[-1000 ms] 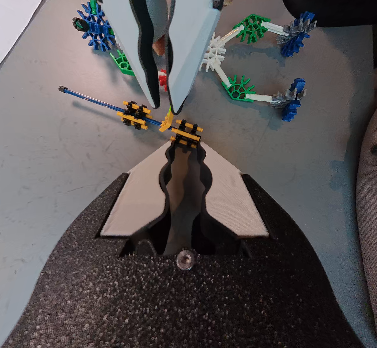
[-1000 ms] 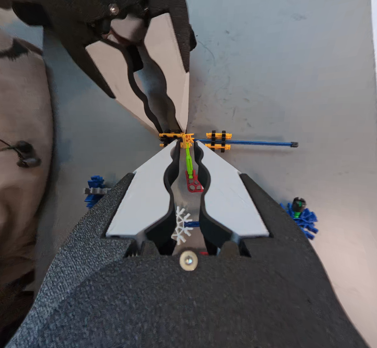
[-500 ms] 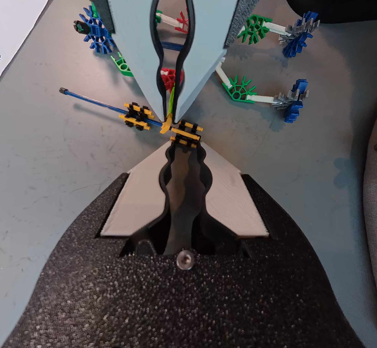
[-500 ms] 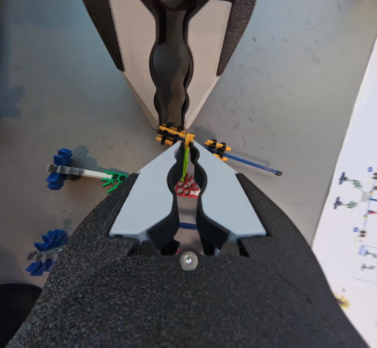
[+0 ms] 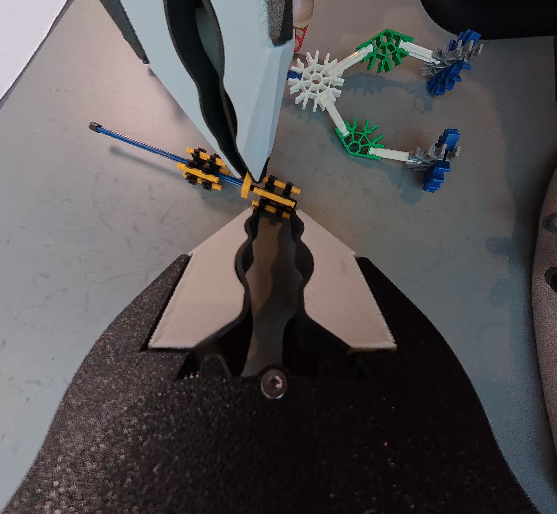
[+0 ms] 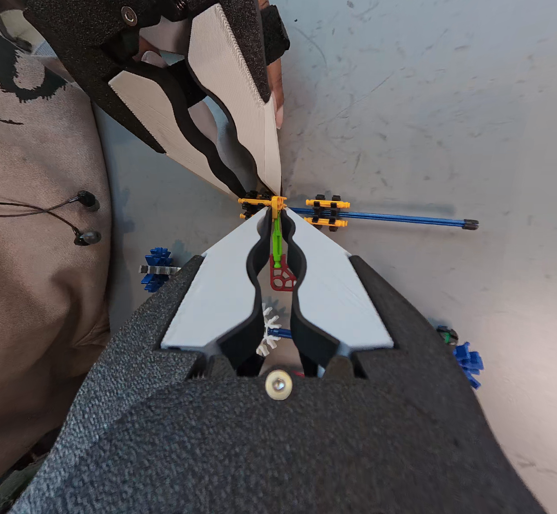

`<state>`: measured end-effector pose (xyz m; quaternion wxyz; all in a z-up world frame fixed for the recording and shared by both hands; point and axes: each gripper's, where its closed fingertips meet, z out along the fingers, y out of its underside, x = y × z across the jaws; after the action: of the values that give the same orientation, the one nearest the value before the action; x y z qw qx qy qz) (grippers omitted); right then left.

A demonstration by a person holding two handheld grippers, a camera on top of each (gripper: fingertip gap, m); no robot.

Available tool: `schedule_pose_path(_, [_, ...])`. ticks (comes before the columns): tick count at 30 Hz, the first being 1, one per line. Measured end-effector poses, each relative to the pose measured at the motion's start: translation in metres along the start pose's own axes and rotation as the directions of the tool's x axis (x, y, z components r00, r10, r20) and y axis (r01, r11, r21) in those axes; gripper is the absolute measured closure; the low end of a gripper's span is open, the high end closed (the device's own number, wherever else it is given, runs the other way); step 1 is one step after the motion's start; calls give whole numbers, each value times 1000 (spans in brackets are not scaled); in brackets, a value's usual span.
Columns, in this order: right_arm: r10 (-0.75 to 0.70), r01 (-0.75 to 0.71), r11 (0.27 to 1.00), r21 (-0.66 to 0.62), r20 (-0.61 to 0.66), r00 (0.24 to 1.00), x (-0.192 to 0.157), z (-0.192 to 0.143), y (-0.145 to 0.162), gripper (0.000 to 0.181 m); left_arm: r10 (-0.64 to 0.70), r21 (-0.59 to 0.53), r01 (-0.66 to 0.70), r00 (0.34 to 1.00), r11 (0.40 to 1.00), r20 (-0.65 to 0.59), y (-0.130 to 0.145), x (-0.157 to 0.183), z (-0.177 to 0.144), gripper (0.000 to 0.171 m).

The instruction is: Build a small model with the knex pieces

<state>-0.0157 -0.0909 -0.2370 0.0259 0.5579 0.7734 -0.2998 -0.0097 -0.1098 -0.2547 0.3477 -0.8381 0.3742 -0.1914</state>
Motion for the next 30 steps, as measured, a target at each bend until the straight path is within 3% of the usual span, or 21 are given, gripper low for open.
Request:
schedule_pose_path(11, [-158,153,987,-49,-122,980,4,-2,0,177,-11,-2,11,1000,1000,-1,0,0,0,151])
schedule_pose_path(16, [97,-97,995,17,-4,995,9,-5,-3,177,-26,4,26,1000,1000,-9,0,0,0,151])
schedule_pose_path(20, [289,-301,952,55,162,944,9,-9,-3,176,-48,13,48,999,999,-20,-1,-1,0,151])
schedule_pose_path(24, [370,-402,912,84,255,893,8,-9,-7,176,-61,20,62,998,998,-23,-1,-2,0,150])
schedule_pose_path(30, [408,-447,891,78,294,864,5,-4,-6,176,-73,27,74,997,997,-31,-2,-3,0,151])
